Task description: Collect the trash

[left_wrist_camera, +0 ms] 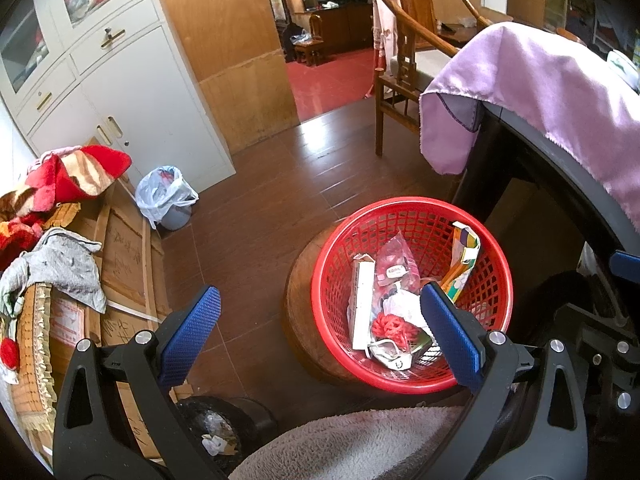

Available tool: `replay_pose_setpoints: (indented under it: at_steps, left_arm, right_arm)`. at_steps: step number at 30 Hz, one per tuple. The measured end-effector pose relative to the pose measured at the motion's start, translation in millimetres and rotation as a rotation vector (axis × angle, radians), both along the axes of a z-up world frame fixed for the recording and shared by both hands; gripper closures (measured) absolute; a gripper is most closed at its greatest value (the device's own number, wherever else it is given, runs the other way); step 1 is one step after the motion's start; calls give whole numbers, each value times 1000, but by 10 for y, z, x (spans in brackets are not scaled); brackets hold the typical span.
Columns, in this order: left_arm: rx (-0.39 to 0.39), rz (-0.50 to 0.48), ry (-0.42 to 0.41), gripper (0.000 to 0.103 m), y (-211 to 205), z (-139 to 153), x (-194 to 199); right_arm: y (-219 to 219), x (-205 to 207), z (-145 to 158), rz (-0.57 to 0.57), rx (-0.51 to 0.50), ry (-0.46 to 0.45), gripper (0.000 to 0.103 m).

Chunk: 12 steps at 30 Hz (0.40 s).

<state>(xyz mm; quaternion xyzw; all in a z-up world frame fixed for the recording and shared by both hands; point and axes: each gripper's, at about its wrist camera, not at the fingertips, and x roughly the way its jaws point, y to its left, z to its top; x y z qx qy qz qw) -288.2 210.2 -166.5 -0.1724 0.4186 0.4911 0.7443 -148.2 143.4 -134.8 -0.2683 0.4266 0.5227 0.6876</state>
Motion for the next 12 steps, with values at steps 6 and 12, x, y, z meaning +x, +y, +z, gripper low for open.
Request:
replay_pose_setpoints:
  at_steps: [6,12]
  left_arm:
    - [8,-8,9,7,-1,23,5]
    - [-8,1,2,7,60,21,4]
  right_arm:
    - [0,2,0,0,0,0,16]
    - [-2,8,2,0,0,0,16]
